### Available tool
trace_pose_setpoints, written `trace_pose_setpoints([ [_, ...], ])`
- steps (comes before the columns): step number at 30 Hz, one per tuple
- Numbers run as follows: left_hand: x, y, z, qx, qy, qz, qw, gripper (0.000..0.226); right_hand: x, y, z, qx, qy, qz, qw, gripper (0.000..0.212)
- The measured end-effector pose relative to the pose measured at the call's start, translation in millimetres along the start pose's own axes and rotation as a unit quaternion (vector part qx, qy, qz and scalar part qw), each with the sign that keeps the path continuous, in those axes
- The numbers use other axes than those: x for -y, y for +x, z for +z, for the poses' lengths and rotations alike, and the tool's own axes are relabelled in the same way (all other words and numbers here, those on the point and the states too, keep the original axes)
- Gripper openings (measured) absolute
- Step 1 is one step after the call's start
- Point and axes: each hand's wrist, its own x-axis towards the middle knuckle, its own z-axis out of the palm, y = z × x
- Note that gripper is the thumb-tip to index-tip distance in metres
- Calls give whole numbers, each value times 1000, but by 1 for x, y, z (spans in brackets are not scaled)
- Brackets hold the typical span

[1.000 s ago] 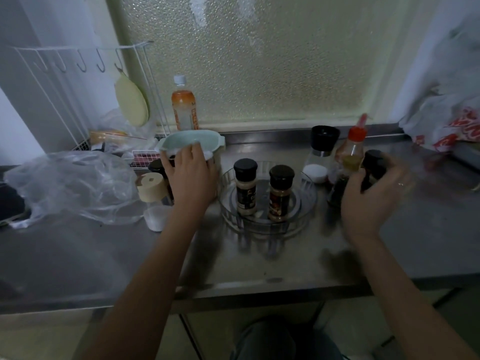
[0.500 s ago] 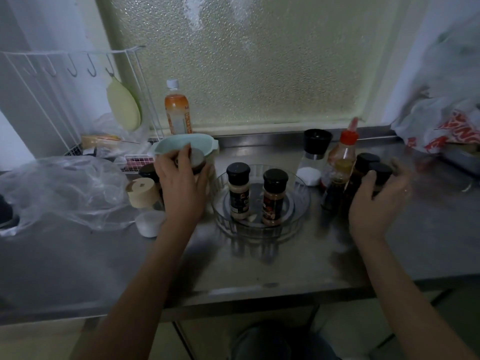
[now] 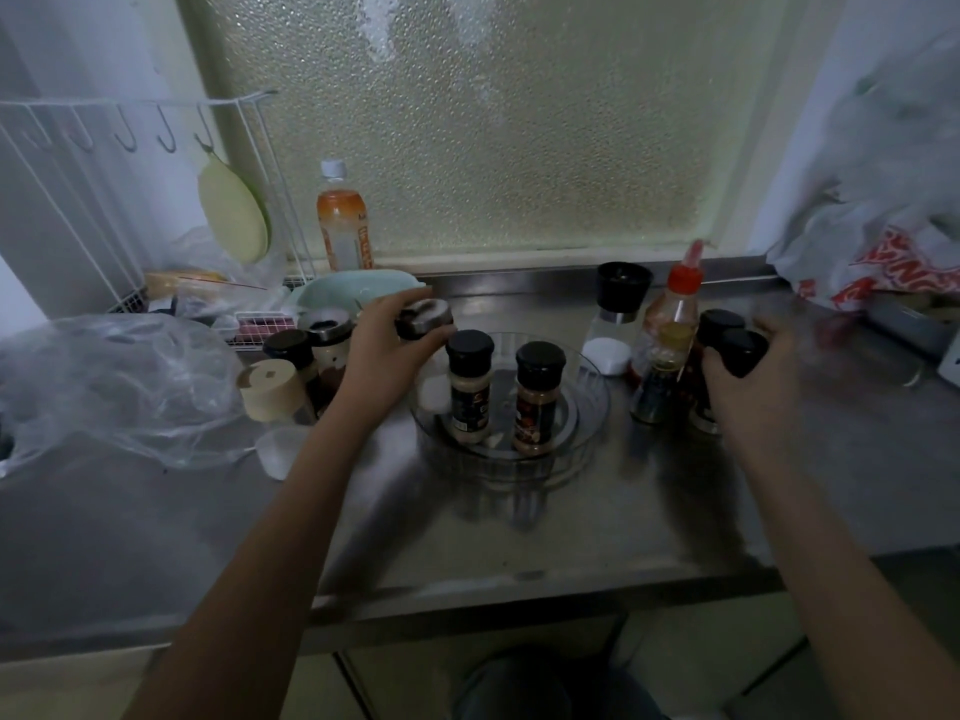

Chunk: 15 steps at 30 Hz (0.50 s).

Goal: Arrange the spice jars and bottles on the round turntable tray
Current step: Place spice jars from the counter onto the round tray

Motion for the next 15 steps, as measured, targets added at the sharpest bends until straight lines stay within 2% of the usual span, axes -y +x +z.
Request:
trace_pose_setpoints([
  [2, 5, -2, 0, 15, -5, -3, 1000, 43, -1, -6, -1, -14, -6, -6, 1000, 46],
  [4, 8, -2, -1, 22, -22, -1, 1000, 42, 1, -15, -2, -60, 2, -23, 998, 42],
  [6, 10, -3, -1, 43, -54, 1, 998, 45, 9, -27, -2, -121, 48, -54, 990, 41],
  [8, 12, -5, 0, 70, -96, -10, 993, 48, 21, -42, -1, -146, 123, -94, 977, 40],
  [10, 13, -9, 1, 77, -137, -21, 987, 52, 35, -57, 5, -120, 175, -131, 968, 37],
  [12, 13, -19, 2, 63, -170, -34, 983, 57, 46, -67, 17, -63, 193, -151, 967, 39],
  [13, 13, -27, 1, 44, -168, -32, 984, 57, 49, -70, 24, -28, 195, -153, 969, 41],
  [15, 15, -46, -1, -45, -95, 4, 994, 45, 51, -74, 41, 44, 181, -142, 972, 44],
])
